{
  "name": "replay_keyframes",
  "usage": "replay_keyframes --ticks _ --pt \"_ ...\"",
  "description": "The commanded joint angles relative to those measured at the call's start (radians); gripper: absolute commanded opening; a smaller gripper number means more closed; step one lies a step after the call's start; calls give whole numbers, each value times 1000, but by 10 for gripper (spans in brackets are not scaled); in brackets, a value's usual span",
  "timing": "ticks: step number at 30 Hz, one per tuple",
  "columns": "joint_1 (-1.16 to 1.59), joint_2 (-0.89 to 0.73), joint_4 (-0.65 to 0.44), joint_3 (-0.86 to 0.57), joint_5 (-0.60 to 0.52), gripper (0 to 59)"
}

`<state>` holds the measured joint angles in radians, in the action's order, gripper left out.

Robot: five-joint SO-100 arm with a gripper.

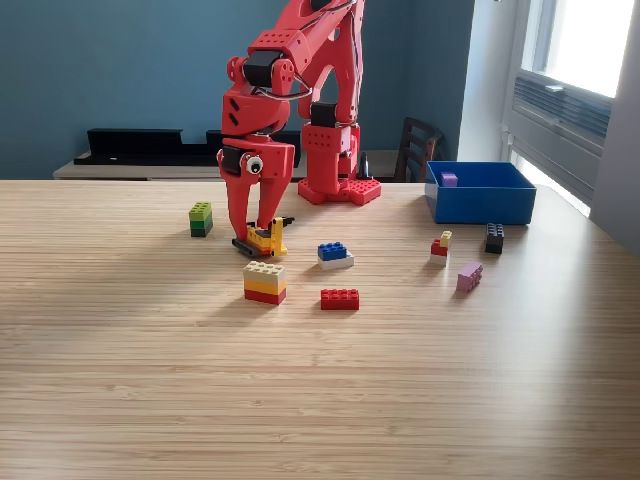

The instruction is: Grasp a lego block and put it in the bin.

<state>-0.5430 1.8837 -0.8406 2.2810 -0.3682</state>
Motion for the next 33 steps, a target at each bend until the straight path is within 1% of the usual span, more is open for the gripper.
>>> replay_keyframes --ticks 1,5,12,16,19,23,28,33 --pt "-2 43 -83 -127 28 0" --pt "-2 44 -175 -219 60 0" --pt "48 44 -408 -505 127 0" --pt "152 44 -535 -658 169 0" --pt "288 44 -617 -738 196 0" --pt "529 44 -699 -796 215 0" --pt "856 32 -775 -847 245 0" --pt "1137 29 -807 -857 301 0"
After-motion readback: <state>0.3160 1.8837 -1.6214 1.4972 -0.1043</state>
